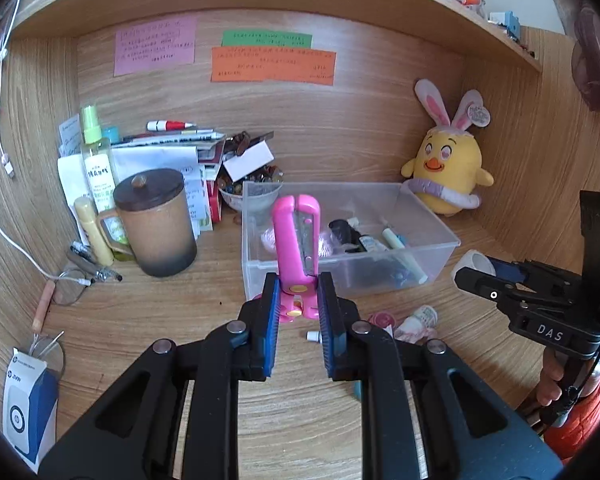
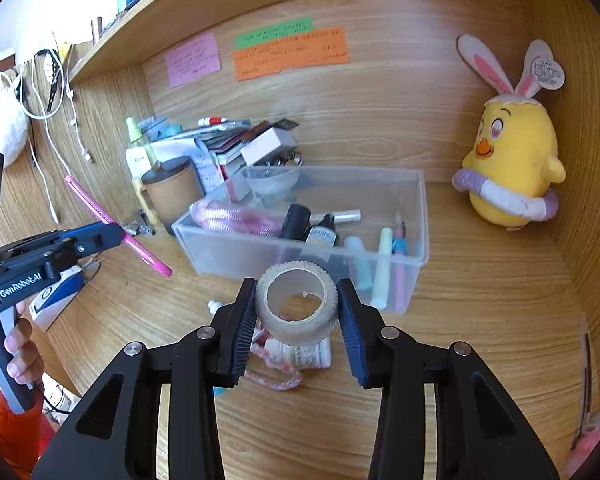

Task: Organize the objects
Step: 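Lift the scissors and white tape roll over the clear box with both tools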

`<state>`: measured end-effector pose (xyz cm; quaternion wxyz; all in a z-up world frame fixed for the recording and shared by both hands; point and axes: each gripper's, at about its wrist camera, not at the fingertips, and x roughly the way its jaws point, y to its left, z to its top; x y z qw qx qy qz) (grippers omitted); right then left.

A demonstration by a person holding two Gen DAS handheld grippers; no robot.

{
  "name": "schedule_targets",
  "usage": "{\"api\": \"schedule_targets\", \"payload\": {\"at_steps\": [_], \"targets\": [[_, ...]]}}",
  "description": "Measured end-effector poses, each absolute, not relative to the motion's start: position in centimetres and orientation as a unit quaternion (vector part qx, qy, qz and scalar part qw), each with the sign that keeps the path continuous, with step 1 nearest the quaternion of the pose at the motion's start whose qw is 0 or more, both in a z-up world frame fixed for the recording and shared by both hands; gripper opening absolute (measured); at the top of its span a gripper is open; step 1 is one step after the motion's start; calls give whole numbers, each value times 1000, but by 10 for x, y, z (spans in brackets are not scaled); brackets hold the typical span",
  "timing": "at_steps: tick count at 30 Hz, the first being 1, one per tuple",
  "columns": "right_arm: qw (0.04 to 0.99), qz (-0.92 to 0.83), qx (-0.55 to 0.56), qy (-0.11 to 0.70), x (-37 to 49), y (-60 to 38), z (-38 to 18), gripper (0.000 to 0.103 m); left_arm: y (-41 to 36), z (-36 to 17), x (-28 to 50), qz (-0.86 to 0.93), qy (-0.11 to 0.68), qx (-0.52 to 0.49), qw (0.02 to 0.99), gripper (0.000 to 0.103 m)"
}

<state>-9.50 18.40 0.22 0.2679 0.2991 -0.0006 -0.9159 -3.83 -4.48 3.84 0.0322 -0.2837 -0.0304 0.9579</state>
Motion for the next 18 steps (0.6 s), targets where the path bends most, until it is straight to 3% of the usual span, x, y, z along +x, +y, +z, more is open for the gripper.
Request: {"api": "schedule_targets", "payload": {"at_steps": [10,18], "targets": [[259,-928,269,-8,-121,192,22,36,-40,77,-66,972,-7,-235,7,18],[253,-925,284,-2,-154,187,15,36,-47,68,-115,969,-18,-246,2,18]]}}
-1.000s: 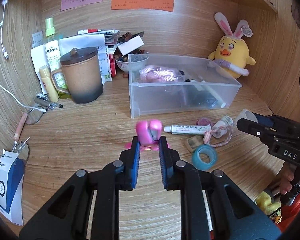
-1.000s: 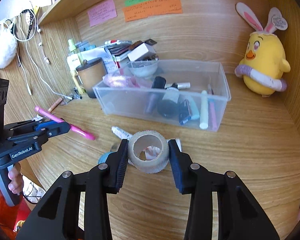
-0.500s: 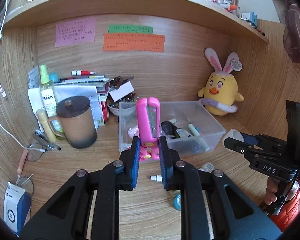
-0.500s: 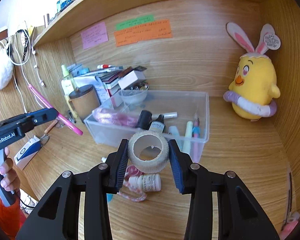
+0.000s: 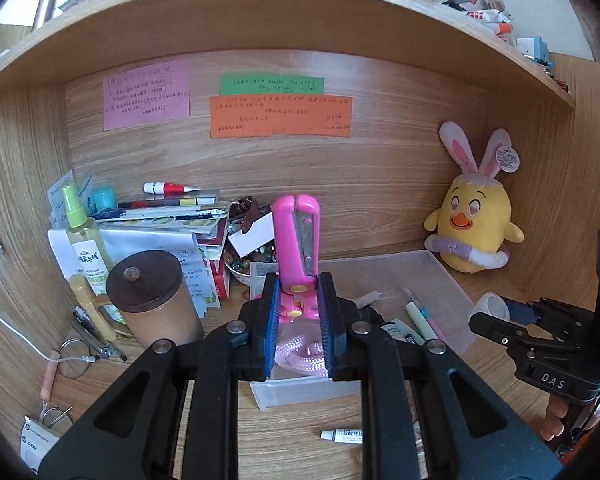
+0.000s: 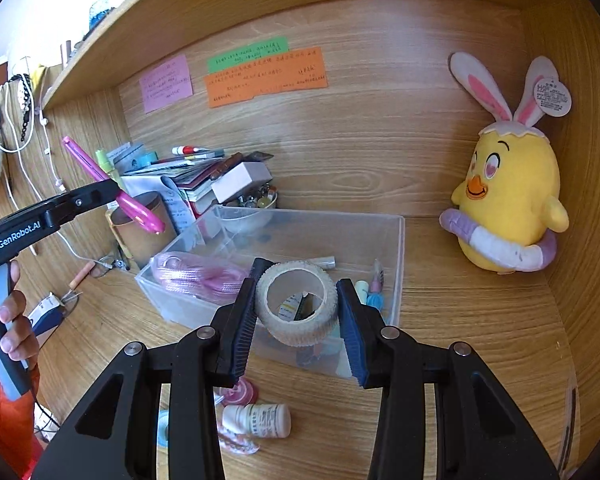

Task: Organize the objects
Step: 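Lift the scissors and white tape roll over the clear box with both tools, then release the scissors and tape roll into the clear box, opening both tools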

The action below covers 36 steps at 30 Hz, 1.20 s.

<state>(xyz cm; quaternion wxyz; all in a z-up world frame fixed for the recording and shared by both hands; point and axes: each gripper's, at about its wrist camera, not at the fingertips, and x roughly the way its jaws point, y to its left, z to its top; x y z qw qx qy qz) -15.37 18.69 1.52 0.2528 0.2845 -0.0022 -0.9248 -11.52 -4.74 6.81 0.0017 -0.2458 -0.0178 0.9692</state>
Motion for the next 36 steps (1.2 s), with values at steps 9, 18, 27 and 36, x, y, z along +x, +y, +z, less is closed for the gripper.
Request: {"api": "schedule_targets", "payload": {"at_steps": [9,18,27,36], "targets": [[237,-913,332,13,-186,178,-10,36,-40,26,-151,951,-7,-309,6,18],[234,-907,351,14,-192,169,-20,37,-33,11,-149,940,14,-341,15,18],[250,-909,333,12,-173,174,-7,54,-32,27,-129,946,14,-322,20,41],[273,-906,323,18,-137,181,-4,64,-24,26,-92,949,37,-312,18,90]]}}
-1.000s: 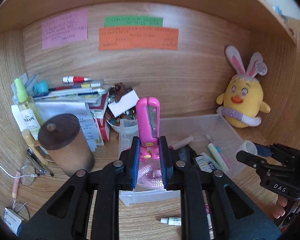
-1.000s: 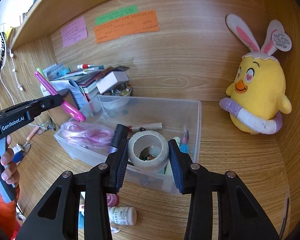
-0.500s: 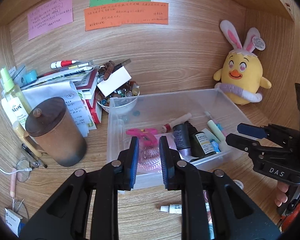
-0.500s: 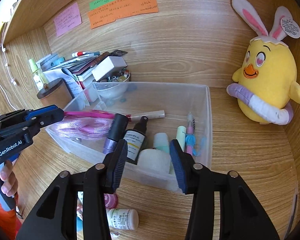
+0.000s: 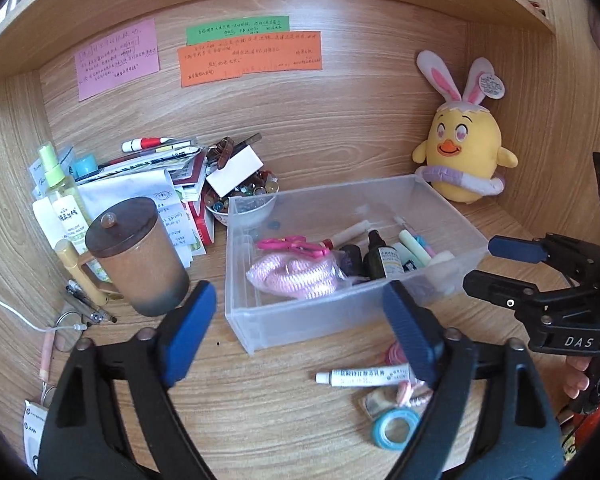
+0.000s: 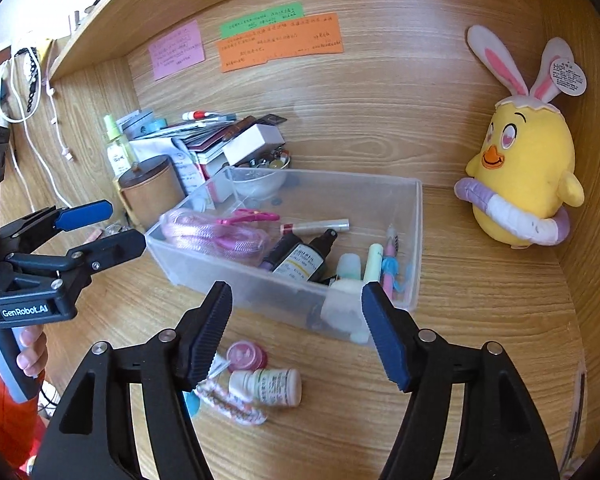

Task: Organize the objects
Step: 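Release the scissors and tape roll into the clear box, opening both tools, then grasp the blue tape roll with the left tool while the right tool grasps the pink braided hair tie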

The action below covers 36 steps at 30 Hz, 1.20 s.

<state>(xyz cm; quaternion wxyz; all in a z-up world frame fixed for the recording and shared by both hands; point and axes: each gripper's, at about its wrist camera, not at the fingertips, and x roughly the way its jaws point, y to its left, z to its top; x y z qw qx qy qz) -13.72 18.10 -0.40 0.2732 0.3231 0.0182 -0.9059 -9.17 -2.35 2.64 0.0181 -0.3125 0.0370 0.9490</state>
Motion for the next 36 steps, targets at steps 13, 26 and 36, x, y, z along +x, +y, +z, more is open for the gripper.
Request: {"api": "schedule_targets", "payload": {"at_steps": [13,26,36], "targets": [[299,-882,363,42,-96,172,-51,58,-23,-16,-53,927,32,-372,33,96],[307,-873,371,73,-94,155,-59,10,-11,-58,-43,896,-1,-437,76,96],[299,-895,328,47,-86,178,-28,7,6,-64,-50,890,-9,-445,101,93]]}}
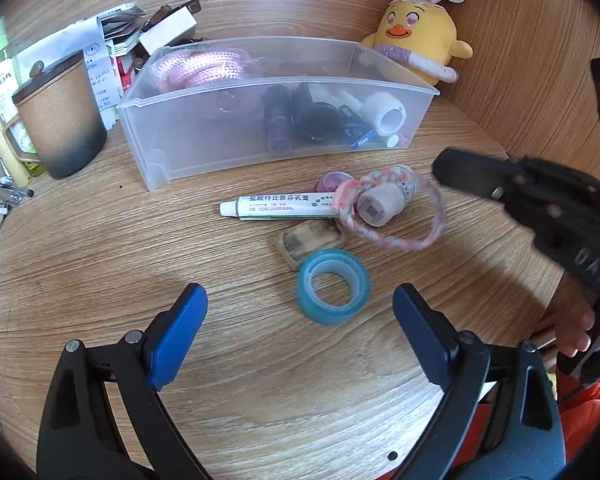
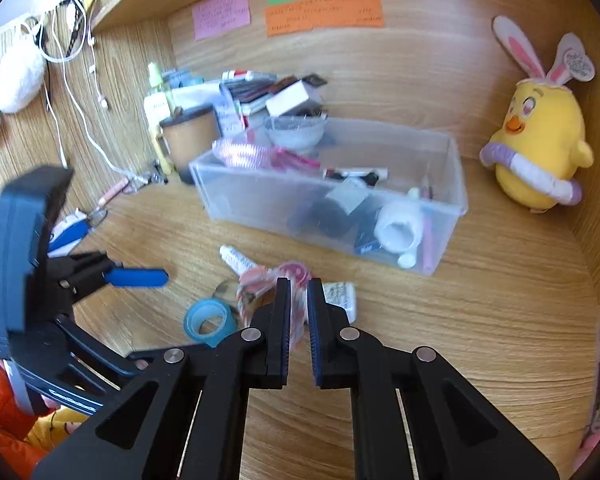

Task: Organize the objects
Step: 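Grasp the blue tape roll with the left tool while the right tool grasps the pink braided hair tie, then carry the blue tape and hair tie into the clear box, opening both tools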

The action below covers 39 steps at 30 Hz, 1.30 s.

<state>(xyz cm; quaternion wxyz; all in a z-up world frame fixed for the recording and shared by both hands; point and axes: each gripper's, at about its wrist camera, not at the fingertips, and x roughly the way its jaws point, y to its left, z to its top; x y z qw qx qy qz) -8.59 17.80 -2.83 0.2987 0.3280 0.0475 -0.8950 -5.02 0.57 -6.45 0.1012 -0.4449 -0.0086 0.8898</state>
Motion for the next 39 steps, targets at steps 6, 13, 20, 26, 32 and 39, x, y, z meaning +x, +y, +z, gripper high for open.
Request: {"api": "schedule_targets", "payload": {"at_steps": [6,13,20,26,32,39], "targets": [[296,-904,307,39,-84,194,-8,8,13,-69,-55,887,-5,-449,106,61],[317,-876,361,44,-91,187,-32,15,15,-67,-54,890,7,-442,113,39],[314,-848,424,56,-103,175,-66,19,14,-68,-54,892,7,-437,116,39],[296,-848,434,69,-111,162,-73,24,16,-69,-53,894,9,-430,120,39],[286,-866,401,81,-103,159,-69,6,10,-62,-50,900,1,-421,112,38],[293,-887,355,29,-95,180,-37,6,1,-34,-52,918,-10,-383,102,38]]}}
